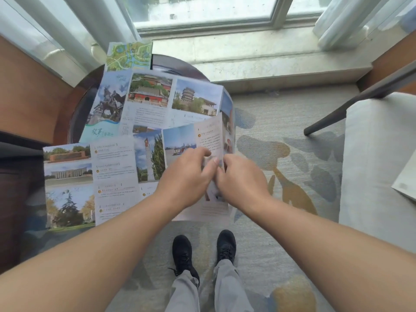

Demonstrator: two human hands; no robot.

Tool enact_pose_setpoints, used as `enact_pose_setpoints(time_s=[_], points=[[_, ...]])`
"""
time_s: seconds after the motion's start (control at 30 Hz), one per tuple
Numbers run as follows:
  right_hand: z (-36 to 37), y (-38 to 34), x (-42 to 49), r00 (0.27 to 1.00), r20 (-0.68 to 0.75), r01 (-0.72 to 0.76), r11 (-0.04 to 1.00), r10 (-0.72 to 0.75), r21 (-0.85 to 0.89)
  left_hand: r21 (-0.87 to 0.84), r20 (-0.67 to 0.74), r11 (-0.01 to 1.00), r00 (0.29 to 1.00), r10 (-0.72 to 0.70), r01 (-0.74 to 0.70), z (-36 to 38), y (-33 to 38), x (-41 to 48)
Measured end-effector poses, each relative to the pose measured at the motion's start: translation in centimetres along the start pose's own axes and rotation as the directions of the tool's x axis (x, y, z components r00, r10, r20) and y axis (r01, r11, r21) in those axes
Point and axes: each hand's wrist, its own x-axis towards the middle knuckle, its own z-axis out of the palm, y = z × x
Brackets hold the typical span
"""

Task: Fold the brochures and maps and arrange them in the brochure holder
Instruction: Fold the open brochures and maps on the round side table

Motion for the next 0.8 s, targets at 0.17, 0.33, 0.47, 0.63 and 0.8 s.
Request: enact_pose_setpoints(time_s=[0.17,0.33,0.47,0.63,0.8], points=[[-2.0,-4.5,-3.1,0.982,0.001,0.189,0.982,-0.189,-0.018,-0.121,-0.123,0.989,0.987,-0.099,0.084,-4.3,2.6,-0.8],[-4.0,-7.5,-4.6,0.903,0.166,0.374,0.915,-0.396,0.149,-0.045,-0.218,0.986,0.962,-0.167,0.161,-8.2,1.7,-2.0],[-4.8,-8.1,-4.4,0.964,0.13,0.19,0.944,-0.231,0.271,-0.17,-0.277,0.978,0.947,-0.163,0.119,-11.8,0.6,-5.0],[-6.2,-9.8,-3.8,0.958,0.286,-0.161,0.807,-0.01,0.568,-0.456,-0.323,0.888,0.941,-0.102,-0.06,-16.5,0.5,-9.9],[-7.5,-13.4,-5.0,0.859,0.474,-0.285,0.588,-0.193,0.757,-0.763,-0.338,0.631,0.918,-0.206,-0.14,-20.5,0.8,-13.6]])
